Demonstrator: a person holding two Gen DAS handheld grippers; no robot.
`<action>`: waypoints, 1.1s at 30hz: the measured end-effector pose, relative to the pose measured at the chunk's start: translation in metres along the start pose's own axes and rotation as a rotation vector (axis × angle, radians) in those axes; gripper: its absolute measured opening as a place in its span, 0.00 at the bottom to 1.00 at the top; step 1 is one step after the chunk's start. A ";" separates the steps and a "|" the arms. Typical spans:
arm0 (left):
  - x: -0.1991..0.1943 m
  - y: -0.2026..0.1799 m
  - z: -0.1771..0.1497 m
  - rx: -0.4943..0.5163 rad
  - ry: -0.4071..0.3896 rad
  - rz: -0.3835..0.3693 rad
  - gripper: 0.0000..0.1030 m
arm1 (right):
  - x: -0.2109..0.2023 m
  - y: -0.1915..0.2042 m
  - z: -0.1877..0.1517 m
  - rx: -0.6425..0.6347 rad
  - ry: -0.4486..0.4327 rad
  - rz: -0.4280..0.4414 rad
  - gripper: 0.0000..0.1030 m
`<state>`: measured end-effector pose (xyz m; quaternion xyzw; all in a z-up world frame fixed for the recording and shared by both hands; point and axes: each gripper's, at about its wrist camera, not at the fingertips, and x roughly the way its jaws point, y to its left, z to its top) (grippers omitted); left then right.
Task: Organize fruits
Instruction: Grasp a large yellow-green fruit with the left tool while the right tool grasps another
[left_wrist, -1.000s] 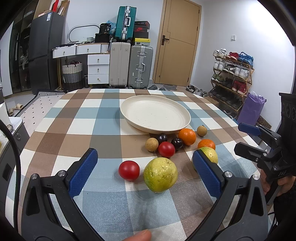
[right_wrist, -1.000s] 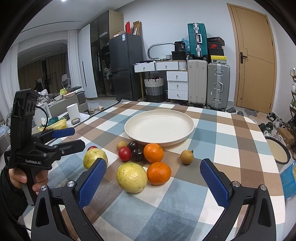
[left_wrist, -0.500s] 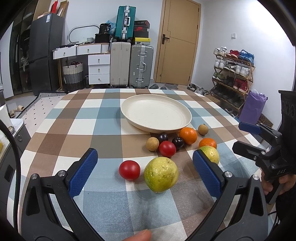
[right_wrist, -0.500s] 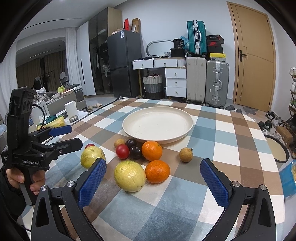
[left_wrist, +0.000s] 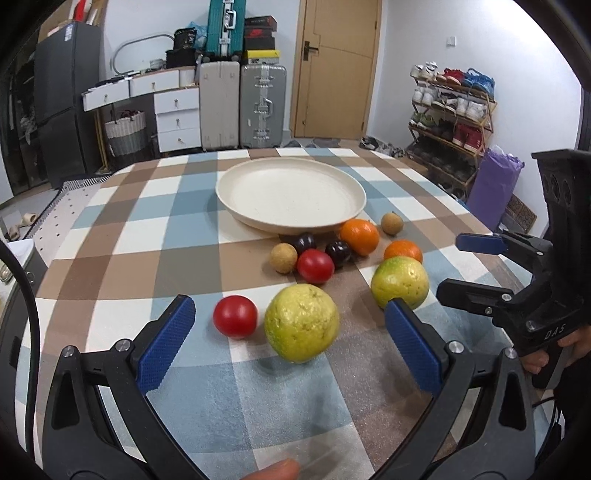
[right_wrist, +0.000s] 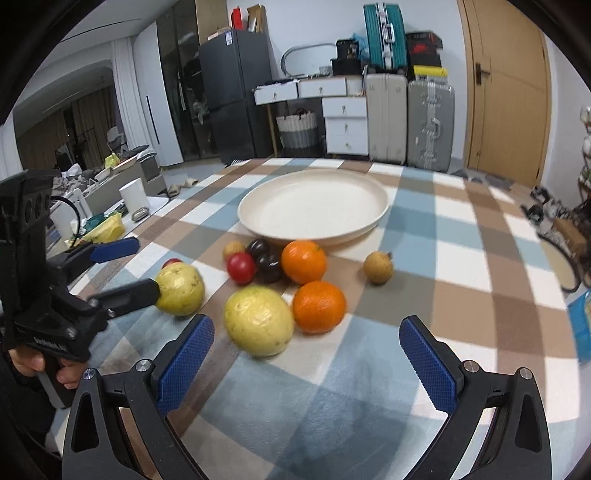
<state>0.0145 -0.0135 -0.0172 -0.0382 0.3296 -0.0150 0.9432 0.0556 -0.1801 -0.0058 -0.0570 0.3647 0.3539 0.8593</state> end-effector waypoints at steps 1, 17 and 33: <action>0.001 -0.002 0.000 0.006 0.009 -0.012 0.99 | 0.001 0.001 0.000 -0.002 0.006 0.013 1.00; 0.024 -0.007 0.001 0.032 0.115 -0.053 0.71 | 0.028 0.018 0.000 -0.022 0.116 0.068 0.72; 0.023 -0.009 0.000 0.050 0.125 -0.083 0.45 | 0.027 0.020 -0.001 -0.035 0.117 0.051 0.62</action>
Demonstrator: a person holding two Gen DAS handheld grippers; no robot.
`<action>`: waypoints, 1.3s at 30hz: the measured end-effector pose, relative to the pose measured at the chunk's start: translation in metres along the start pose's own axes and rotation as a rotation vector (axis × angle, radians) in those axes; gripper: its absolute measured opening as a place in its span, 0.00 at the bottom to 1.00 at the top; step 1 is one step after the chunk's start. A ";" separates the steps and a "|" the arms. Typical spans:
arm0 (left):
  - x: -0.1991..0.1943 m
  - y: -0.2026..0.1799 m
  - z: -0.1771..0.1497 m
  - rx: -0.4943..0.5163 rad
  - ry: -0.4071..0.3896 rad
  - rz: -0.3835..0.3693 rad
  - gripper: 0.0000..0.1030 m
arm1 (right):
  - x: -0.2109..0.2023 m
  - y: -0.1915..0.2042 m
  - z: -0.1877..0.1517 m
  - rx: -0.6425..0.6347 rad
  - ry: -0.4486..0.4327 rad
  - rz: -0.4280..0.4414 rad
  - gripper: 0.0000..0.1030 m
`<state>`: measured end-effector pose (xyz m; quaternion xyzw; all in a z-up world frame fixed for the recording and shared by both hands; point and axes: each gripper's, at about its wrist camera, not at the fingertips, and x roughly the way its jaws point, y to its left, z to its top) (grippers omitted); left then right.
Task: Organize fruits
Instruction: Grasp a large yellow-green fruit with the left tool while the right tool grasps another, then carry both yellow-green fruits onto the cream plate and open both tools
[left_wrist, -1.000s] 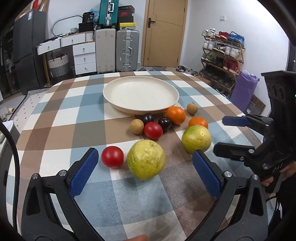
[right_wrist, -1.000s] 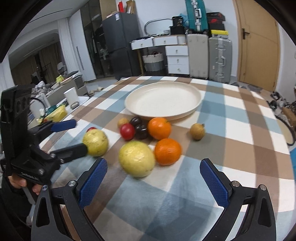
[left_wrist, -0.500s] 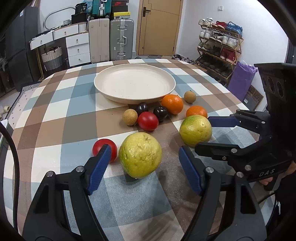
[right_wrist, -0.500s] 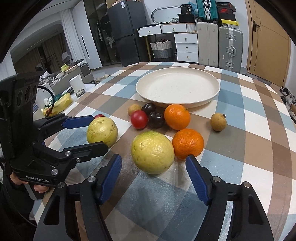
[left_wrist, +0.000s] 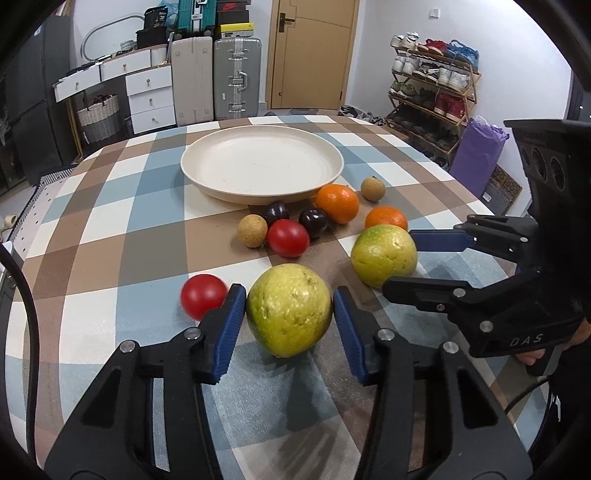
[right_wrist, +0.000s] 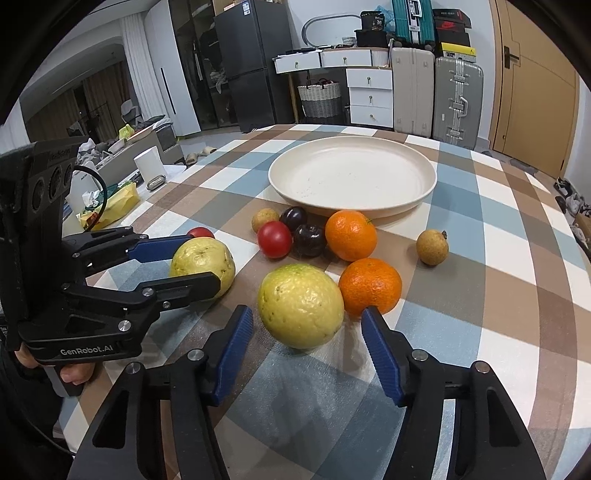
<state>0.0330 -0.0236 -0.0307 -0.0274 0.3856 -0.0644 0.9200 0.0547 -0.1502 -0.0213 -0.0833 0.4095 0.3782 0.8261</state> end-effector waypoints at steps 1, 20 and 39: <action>-0.001 -0.001 -0.001 0.004 0.001 -0.005 0.45 | 0.000 0.001 -0.001 -0.002 0.000 0.001 0.62; -0.012 0.007 -0.004 -0.031 -0.020 -0.042 0.45 | 0.012 0.008 0.003 -0.024 0.021 0.001 0.48; -0.043 0.020 0.022 -0.104 -0.160 0.015 0.45 | -0.031 -0.003 0.006 0.001 -0.124 0.058 0.47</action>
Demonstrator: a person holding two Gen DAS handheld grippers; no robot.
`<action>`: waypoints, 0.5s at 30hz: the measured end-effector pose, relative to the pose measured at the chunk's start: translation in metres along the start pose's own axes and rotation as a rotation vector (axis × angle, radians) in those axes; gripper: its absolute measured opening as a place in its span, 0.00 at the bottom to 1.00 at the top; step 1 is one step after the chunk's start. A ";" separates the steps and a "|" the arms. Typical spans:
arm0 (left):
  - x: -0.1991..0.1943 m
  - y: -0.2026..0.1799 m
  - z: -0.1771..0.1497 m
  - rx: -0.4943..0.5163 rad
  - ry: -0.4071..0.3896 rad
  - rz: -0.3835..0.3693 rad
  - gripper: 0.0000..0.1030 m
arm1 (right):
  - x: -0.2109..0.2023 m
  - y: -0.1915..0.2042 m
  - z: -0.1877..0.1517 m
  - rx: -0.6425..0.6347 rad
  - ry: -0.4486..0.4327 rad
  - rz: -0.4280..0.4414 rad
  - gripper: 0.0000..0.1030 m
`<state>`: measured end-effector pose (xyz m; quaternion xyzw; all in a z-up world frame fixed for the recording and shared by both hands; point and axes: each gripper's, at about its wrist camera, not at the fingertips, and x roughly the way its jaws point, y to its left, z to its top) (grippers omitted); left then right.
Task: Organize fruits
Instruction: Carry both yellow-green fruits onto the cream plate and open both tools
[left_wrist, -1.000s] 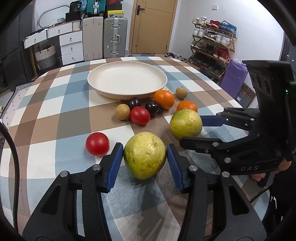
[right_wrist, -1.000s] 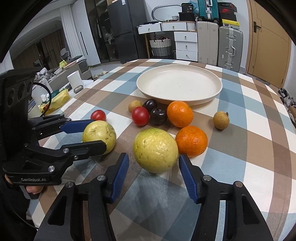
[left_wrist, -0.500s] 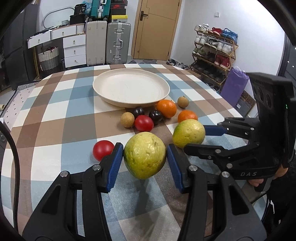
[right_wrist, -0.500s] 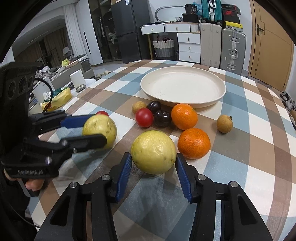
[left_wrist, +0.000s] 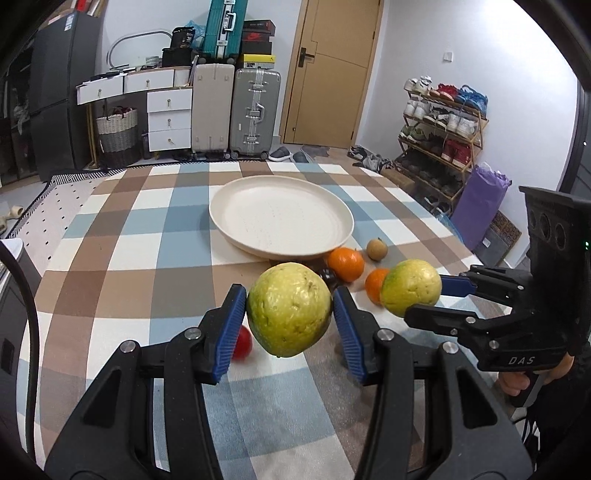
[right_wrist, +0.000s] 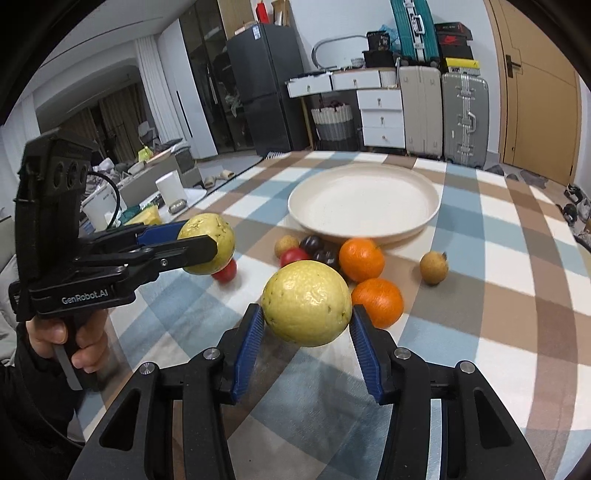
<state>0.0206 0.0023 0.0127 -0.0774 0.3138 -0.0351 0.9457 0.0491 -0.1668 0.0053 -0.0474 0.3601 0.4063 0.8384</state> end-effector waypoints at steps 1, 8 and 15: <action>0.000 0.001 0.003 -0.004 -0.006 0.000 0.45 | -0.002 -0.001 0.002 -0.001 -0.009 -0.001 0.47; 0.008 0.002 0.024 -0.023 -0.039 0.008 0.45 | -0.015 -0.014 0.019 0.010 -0.073 -0.022 0.47; 0.021 0.003 0.045 -0.022 -0.065 0.018 0.45 | -0.015 -0.030 0.036 0.040 -0.115 -0.037 0.47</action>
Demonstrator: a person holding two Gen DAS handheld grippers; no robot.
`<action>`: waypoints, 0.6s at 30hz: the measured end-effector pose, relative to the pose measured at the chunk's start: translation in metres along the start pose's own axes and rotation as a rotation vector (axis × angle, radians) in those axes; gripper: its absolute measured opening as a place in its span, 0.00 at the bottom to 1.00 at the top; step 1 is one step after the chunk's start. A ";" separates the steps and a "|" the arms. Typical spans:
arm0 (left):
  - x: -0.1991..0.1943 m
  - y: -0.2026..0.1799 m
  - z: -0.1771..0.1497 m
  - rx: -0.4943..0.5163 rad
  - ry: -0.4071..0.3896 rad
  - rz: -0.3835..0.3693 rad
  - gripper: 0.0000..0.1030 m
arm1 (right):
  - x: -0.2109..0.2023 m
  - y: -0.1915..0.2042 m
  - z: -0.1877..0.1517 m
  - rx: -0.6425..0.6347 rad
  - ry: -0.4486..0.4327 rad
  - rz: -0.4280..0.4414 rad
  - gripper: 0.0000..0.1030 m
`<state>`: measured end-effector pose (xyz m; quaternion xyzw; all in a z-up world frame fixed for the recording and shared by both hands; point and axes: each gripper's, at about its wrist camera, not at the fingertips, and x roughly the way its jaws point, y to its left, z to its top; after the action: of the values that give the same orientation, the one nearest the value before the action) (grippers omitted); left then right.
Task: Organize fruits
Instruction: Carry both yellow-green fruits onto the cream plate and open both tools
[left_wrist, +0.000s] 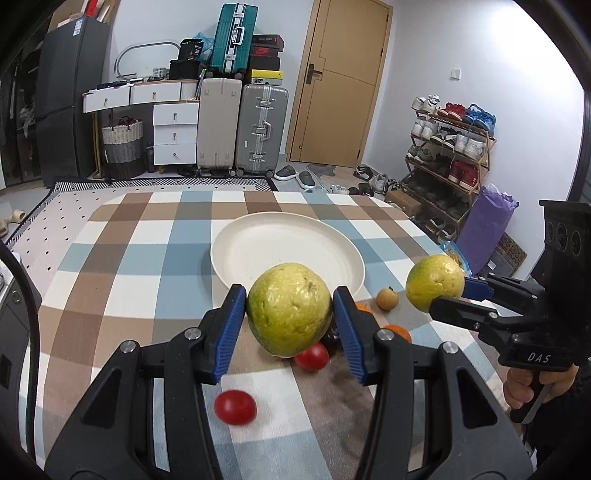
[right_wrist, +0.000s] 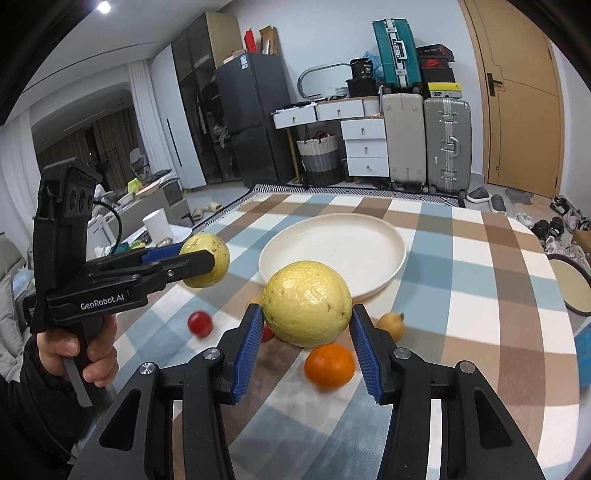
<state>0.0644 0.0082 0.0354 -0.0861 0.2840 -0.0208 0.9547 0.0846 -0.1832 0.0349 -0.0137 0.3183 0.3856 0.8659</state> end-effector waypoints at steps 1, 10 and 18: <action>0.002 0.001 0.002 -0.005 -0.005 0.000 0.45 | 0.001 -0.003 0.003 0.006 -0.004 -0.003 0.47; 0.035 0.008 0.010 -0.016 0.011 0.017 0.45 | 0.021 -0.013 0.021 0.012 -0.011 -0.023 0.47; 0.065 0.010 0.019 0.009 0.019 0.027 0.45 | 0.042 -0.019 0.027 0.007 0.000 -0.018 0.48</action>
<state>0.1290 0.0147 0.0146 -0.0777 0.2942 -0.0100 0.9525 0.1328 -0.1616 0.0289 -0.0136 0.3197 0.3768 0.8693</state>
